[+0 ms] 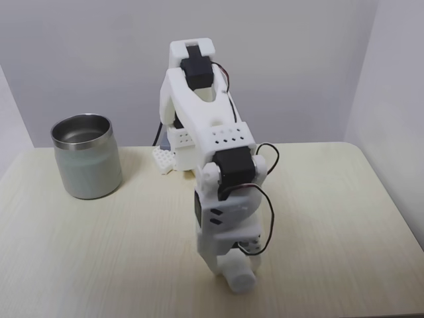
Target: Grasp a dressing and put it in the cup.
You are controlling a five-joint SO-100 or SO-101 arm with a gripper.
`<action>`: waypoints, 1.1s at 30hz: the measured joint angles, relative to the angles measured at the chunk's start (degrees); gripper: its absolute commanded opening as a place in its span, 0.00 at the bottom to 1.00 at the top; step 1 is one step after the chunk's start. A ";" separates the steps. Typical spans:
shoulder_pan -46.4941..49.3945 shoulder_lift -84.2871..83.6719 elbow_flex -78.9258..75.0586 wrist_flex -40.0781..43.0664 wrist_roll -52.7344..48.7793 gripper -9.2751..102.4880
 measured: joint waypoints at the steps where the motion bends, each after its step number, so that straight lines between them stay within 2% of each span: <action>1: -0.26 0.00 0.35 -0.26 0.26 0.27; 3: -0.97 0.00 0.44 -0.53 0.35 0.22; 5: -1.32 0.00 0.44 -0.79 0.35 0.10; 6: -1.41 0.00 0.44 -0.97 0.35 0.08; 17: -1.49 -5.98 -0.70 1.05 7.56 0.08; 23: -1.41 -19.07 -0.88 3.08 19.69 0.08; 33: 5.62 -33.49 8.61 16.79 41.40 0.08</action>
